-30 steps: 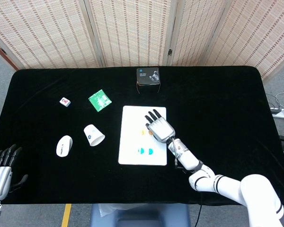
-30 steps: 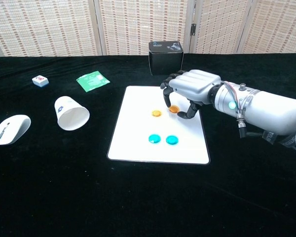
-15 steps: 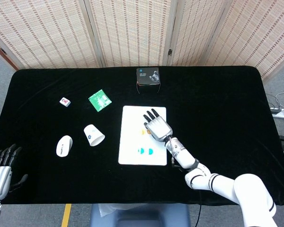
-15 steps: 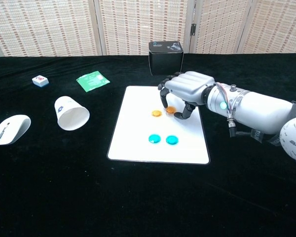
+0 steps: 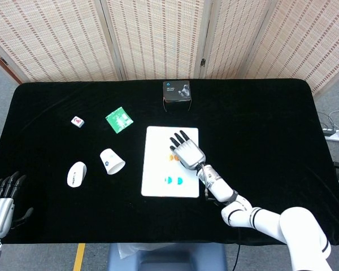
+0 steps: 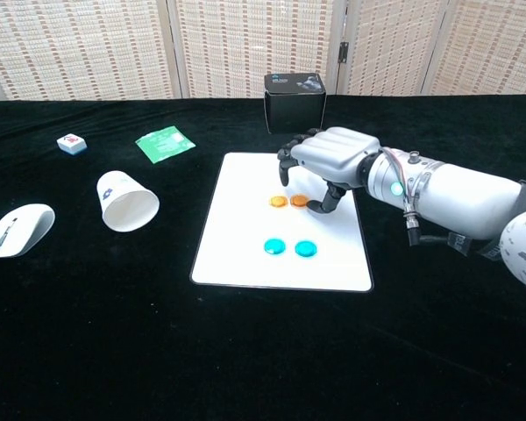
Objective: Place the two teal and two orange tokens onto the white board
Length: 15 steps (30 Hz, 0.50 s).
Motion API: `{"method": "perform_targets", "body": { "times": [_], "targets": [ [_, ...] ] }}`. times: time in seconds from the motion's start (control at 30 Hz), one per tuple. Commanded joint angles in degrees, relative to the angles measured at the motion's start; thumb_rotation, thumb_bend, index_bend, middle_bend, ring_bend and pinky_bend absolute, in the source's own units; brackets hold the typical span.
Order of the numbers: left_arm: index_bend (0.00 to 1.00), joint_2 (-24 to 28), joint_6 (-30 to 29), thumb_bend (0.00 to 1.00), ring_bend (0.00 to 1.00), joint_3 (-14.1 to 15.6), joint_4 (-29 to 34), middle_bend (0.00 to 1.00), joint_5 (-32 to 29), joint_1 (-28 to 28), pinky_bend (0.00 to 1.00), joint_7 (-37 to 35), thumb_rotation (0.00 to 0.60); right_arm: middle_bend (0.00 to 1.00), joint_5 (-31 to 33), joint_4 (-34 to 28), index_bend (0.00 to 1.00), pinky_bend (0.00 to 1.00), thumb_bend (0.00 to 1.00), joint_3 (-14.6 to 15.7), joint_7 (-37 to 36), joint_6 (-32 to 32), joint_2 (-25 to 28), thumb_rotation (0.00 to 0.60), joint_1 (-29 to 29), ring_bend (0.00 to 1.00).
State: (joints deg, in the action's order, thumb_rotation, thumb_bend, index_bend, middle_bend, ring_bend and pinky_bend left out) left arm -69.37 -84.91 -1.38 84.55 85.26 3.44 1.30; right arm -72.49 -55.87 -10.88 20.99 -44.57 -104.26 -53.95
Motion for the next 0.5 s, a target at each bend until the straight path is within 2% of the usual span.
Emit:
{"method": "perform_targets", "body": {
  "times": [0.03, 0.2, 0.3, 0.5],
  "targets": [
    [0.06, 0.06, -0.08, 0.33, 0.03, 0.00, 0.01, 0.00, -0.01, -0.05, 0.00, -0.12, 0.600, 0.12, -0.35, -1.16, 0.31, 0.00, 0.44, -0.29, -0.47, -1.56, 0.74, 0.600, 0.44, 0.00],
    [0.06, 0.30, -0.40, 0.33, 0.03, -0.09, 0.22, 0.00, 0.16, -0.09, 0.00, -0.30, 0.600, 0.12, -1.35, -6.71, 0.28, 0.00, 0.44, -0.93, -0.86, -7.26, 5.07, 0.600, 3.01, 0.00],
    [0.06, 0.35, -0.62, 0.33, 0.03, -0.19, 0.31, 0.00, 0.18, -0.12, 0.00, -0.44, 0.600, 0.12, -1.83, -13.11, 0.21, 0.00, 0.44, -0.75, -0.25, -12.63, 10.23, 0.600, 6.65, 0.00],
    [0.06, 0.33, -0.75, 0.33, 0.03, -0.32, 0.67, 0.00, 0.69, 0.19, 0.00, -0.28, 0.600, 0.06, -2.41, -24.99, 0.13, 0.00, 0.44, 1.13, -0.28, -22.25, 20.19, 0.600, 15.15, 0.00]
  ]
}}
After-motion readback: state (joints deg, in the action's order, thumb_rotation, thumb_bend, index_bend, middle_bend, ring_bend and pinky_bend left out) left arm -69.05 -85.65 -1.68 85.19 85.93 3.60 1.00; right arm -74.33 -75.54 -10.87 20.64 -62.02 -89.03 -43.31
